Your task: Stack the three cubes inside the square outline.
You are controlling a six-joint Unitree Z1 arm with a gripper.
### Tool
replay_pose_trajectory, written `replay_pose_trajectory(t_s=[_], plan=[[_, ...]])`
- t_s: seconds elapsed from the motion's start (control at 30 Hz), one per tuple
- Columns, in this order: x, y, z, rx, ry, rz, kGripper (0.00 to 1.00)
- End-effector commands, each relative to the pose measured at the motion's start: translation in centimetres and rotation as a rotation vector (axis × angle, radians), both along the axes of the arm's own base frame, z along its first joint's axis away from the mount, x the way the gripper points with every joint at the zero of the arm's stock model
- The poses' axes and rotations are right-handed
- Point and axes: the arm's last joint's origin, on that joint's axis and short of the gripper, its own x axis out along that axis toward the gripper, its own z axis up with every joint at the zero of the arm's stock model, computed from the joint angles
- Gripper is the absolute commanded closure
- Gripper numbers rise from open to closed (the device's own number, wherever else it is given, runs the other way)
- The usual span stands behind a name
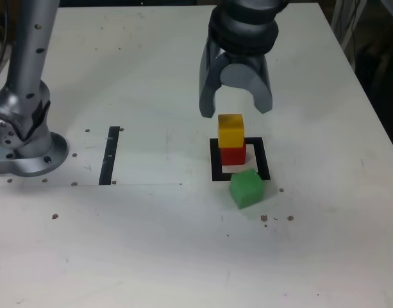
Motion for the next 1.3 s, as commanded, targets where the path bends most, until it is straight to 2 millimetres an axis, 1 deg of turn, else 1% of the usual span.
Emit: replay_pose_trajectory(t_s=[0.0, 0.13, 0.23, 0.3, 0.4, 0.47, 0.57, 0.63, 0.73, 0.87, 0.97, 1.27], plan=[[-1.1, -0.2, 1.3, 0.009, -0.025, -0.01, 0.01], [-2.8, -1.4, 2.4, 0.025, -0.032, -0.045, 0.01], [-3.6, -3.4, 2.2, 0.028, -0.02, -0.076, 0.01], [-3.7, -5.1, 1.8, 0.019, -0.01, -0.087, 0.01], [-3.3, -7.5, 1.1, -0.013, 0.002, -0.085, 0.01], [-2.5, -9.2, 0.6, -0.041, 0.005, -0.081, 0.01], [-1.3, -10.8, 0.0, -0.066, -0.004, -0.094, 0.01], [-0.4, -11.5, -0.3, -0.07, -0.01, -0.121, 0.02], [0.4, -12.0, -1.3, -0.06, 0.007, -0.166, 0.02], [0.8, -12.2, -2.9, -0.037, 0.05, -0.205, 0.03], [1.1, -12.2, -3.6, -0.033, 0.069, -0.249, 0.03], [1.2, -11.4, -5.0, -0.055, 0.152, -0.539, 0.05]])
